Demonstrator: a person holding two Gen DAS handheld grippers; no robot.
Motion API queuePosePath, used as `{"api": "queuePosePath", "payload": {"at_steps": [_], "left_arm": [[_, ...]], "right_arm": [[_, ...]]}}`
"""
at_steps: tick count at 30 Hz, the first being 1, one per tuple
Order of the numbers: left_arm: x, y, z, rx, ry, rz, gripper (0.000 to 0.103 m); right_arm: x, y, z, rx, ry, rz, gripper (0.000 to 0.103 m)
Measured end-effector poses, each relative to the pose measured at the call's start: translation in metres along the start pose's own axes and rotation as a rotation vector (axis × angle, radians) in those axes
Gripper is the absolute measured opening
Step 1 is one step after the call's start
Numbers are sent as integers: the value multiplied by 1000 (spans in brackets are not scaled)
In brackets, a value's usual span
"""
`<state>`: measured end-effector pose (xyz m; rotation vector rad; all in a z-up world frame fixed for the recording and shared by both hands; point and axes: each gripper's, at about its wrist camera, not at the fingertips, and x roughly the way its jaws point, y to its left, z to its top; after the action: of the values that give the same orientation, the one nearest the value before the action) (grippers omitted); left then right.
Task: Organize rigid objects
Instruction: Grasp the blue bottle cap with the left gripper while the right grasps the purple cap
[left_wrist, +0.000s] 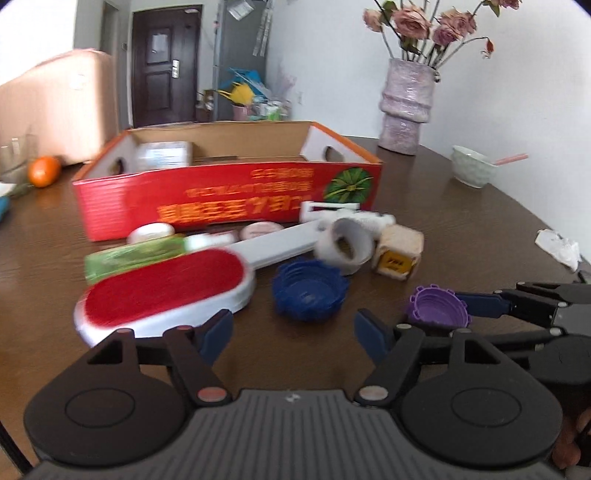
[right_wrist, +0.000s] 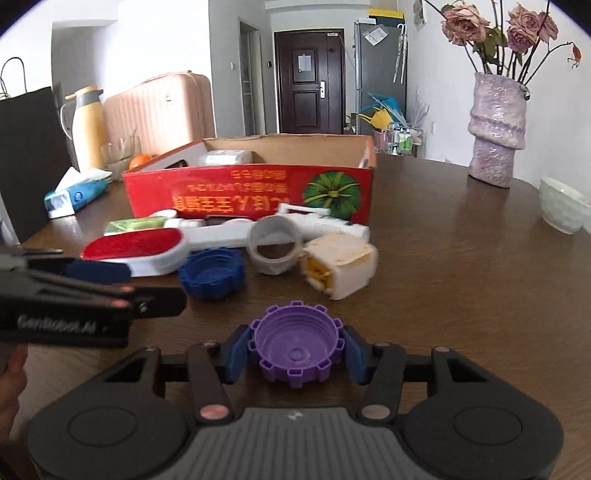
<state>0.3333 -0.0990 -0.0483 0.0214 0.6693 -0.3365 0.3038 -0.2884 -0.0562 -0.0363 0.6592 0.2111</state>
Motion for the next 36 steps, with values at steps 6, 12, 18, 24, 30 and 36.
{"api": "queuePosePath", "payload": {"at_steps": [6, 12, 18, 24, 30, 36], "left_arm": [[40, -15, 17, -46, 58, 3, 47], [37, -25, 15, -43, 63, -26, 46], [7, -25, 15, -35, 15, -9, 46], [-44, -22, 7, -32, -68, 17, 46], [-100, -14, -12, -51, -144, 52, 46], [-161, -11, -37, -54, -276, 101, 46]], "right_arm": [[-5, -19, 2, 5, -11, 14, 52], [-7, -23, -3, 18, -9, 27, 52], [-25, -13, -1, 5, -44, 35, 52], [-63, 4, -2, -18, -108, 26, 52], [-107, 28, -12, -15, -190, -2, 52], [-148, 58, -25, -28, -291, -25, 52]]}}
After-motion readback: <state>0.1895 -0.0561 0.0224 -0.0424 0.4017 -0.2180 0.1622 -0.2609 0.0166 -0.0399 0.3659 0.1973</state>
